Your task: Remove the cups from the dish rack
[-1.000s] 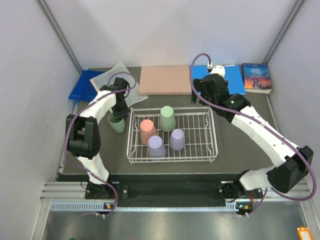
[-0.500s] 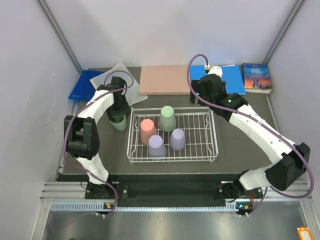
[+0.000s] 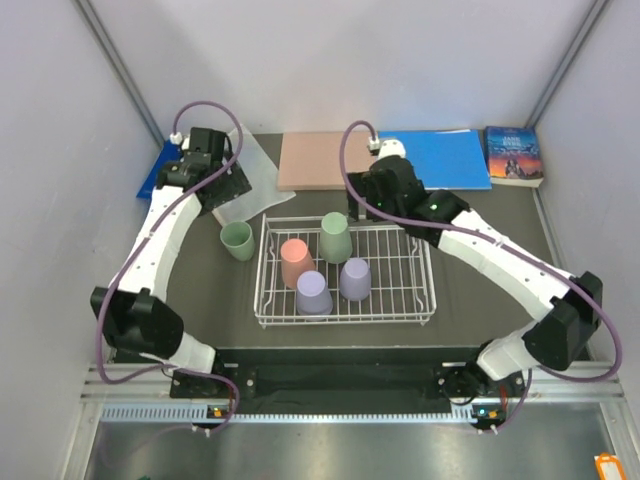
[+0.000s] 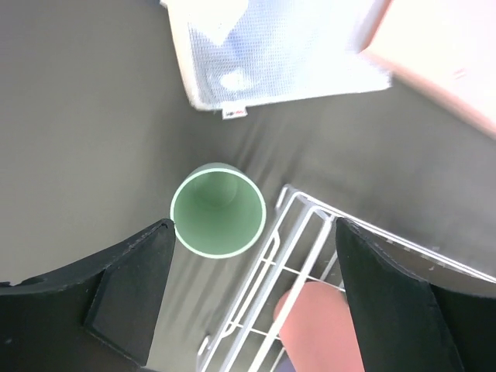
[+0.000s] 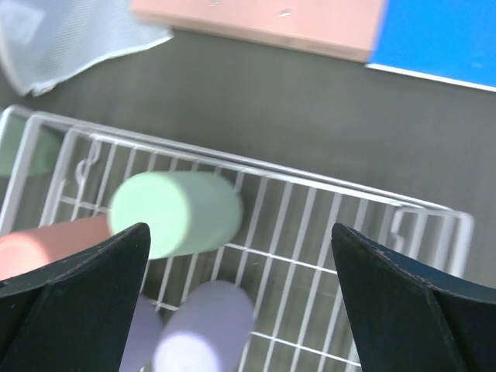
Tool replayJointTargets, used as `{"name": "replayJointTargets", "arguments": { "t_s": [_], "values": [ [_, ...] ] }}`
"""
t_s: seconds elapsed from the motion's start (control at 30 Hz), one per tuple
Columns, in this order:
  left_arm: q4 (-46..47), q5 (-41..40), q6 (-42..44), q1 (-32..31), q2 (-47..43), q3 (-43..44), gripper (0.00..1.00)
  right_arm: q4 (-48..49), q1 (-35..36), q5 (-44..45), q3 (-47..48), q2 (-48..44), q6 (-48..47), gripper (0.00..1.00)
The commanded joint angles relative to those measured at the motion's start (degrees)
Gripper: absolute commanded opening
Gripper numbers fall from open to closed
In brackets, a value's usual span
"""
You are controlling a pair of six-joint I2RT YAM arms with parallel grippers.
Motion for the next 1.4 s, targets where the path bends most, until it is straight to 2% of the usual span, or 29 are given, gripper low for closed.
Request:
{"name": "replayJointTargets", "arguments": {
  "t_s": [0.0, 0.3, 0.63, 0.7, 0.73, 0.77, 0.8, 0.83, 0.87, 0.9, 1.23, 1.37],
  "values": [
    [3.0, -0.6, -1.0, 0.0, -6.4, -2.4, 0.89, 2.8, 3.7, -5.2, 4.4, 3.3, -0.9, 1.0],
    [4.6, 2.0, -1.3, 0.0, -11.1, -7.1, 0.9, 3.0, 5.9, -9.2, 6.4, 9.0, 0.5, 1.0],
    [5.6, 2.8, -0.5, 0.0, -13.4, -10.3, 0.9, 1.7, 7.0, -8.6, 8.9, 15.1, 1.1, 1.0],
    [5.8, 3.4, -0.6, -0.1, -13.4, -11.0, 0.88, -0.6, 7.0, -7.9, 9.9, 17.2, 1.5, 0.82],
    [6.0, 3.5, -0.6, 0.0, -13.5, -11.2, 0.88, -1.1, 6.9, -6.6, 10.1, 17.6, 1.8, 0.69],
    [6.1, 3.6, -0.7, -0.1, -13.6, -11.4, 0.87, -1.3, 6.9, -6.1, 9.7, 17.6, 2.5, 0.4],
    [6.2, 3.8, -0.7, -0.1, -13.6, -11.6, 0.86, -1.3, 7.0, -5.2, 9.4, 17.3, 2.6, 0.29],
    [6.3, 3.9, -0.6, -0.1, -13.7, -11.7, 0.86, -1.2, 7.0, -5.1, 8.9, 17.0, 2.8, 0.08],
    [6.4, 4.0, -0.6, -0.1, -13.7, -11.6, 0.86, -1.1, 7.0, -4.9, 8.8, 16.5, 2.8, 0.04],
    [6.6, 4.1, -0.5, -0.1, -13.7, -11.6, 0.85, -1.2, 7.0, -4.4, 8.8, 16.4, 2.9, 0.0],
    [6.7, 6.1, -1.1, -0.1, -13.4, -10.4, 0.83, -1.1, 7.1, -3.8, 14.2, 10.1, 1.2, 0.0],
    [7.0, 8.6, -1.8, -0.1, -13.3, -9.0, 0.83, 1.0, 6.0, -3.2, 14.0, 4.4, 2.8, 0.0]
  ]
}}
